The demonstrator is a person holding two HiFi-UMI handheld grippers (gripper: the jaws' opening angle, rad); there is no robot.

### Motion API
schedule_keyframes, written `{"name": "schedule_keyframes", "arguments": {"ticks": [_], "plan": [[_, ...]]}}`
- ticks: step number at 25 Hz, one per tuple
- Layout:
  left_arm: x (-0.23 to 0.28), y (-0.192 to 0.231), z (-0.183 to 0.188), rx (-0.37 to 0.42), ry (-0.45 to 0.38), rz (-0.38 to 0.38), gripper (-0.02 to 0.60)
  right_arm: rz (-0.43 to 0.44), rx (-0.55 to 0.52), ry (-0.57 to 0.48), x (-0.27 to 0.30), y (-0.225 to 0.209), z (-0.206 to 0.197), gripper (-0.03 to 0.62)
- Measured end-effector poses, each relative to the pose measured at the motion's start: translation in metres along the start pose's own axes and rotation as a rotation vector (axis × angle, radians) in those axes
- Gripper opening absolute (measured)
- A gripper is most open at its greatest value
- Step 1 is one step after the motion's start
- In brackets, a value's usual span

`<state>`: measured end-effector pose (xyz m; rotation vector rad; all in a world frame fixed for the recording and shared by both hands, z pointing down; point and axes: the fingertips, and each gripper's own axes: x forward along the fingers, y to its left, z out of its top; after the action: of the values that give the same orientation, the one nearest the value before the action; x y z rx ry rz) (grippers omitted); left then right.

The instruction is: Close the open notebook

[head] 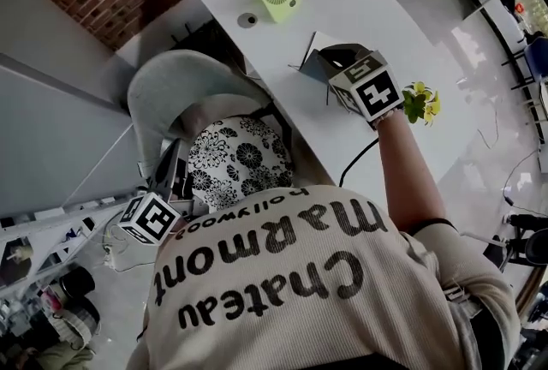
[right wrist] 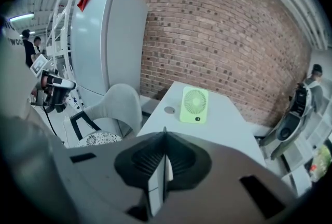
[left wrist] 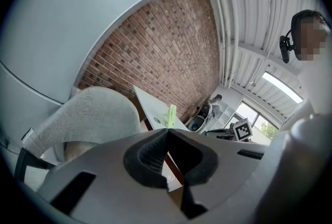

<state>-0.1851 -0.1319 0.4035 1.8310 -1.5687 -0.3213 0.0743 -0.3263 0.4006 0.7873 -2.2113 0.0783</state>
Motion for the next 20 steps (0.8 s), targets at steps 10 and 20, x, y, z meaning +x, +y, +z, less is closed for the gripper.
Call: {"name": "schedule_keyframes", "arguments": {"ticks": [10, 20], "plan": [[-0.005, 0.007, 0.003, 0.007, -0.009, 0.082, 0.000, 0.006, -0.007, -0.006, 0.018, -0.038, 0.000, 0.015], [-0.012, 0.013, 0.005, 0.006, -0.004, 0.159, 0.000, 0.051, -0.037, -0.004, 0.035, -0.068, -0.008, 0.009]]}}
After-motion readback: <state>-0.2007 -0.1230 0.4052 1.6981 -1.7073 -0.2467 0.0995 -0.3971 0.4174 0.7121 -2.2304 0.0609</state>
